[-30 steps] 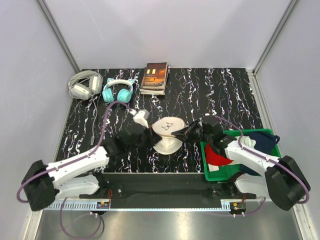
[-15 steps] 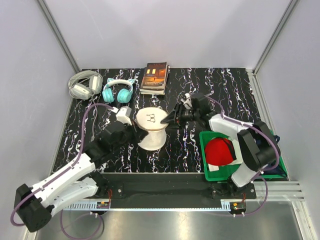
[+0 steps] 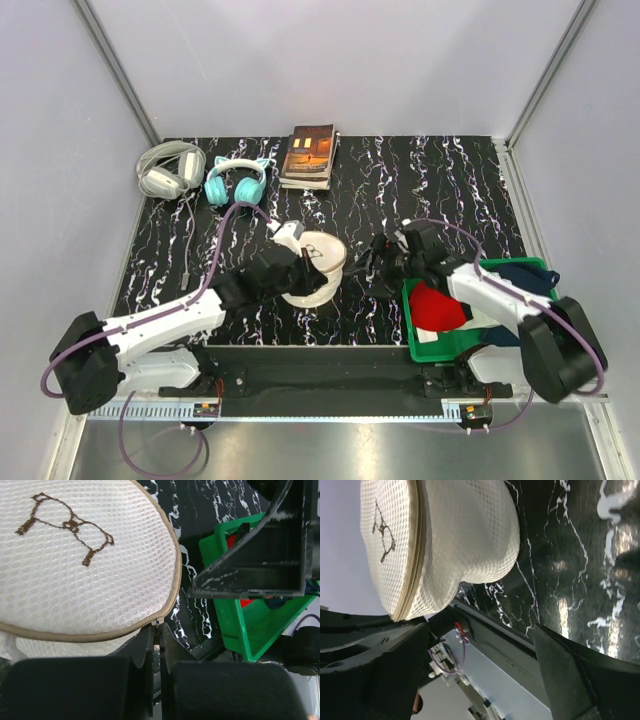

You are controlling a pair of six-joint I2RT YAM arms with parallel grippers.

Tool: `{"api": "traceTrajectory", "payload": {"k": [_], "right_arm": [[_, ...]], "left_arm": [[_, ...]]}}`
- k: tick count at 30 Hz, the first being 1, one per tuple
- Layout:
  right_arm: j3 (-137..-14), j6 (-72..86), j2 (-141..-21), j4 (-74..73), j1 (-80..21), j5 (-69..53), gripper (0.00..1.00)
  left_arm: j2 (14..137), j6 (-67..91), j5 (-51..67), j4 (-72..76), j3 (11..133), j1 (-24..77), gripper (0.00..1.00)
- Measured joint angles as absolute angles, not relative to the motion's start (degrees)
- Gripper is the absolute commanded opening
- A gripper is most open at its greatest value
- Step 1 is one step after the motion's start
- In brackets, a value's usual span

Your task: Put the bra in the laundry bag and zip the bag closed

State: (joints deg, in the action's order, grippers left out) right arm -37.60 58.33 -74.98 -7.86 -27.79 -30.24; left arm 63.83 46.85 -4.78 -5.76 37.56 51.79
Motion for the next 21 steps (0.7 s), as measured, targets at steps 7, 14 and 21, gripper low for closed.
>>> {"api": "traceTrajectory", "payload": {"k": [7,14,21], "right_arm": [[-35.4,67.8,-67.5,-3.3,-28.7,-29.1,0.69],[-35.4,77.3,-73.8,8.0,-32.4,-27.3,0.52],[-35.3,81.0,-79.2,14.2,-32.8,-26.4,0.0]], "left_arm": [[64.6,47.3,-5.3,-4.1,37.7,54.2,0.0],[64.9,47.2,-5.8,-4.1,38.4,55.6,0.0],[65.0,46.7,-6.3,-3.8,38.7,56.1,0.0]]}}
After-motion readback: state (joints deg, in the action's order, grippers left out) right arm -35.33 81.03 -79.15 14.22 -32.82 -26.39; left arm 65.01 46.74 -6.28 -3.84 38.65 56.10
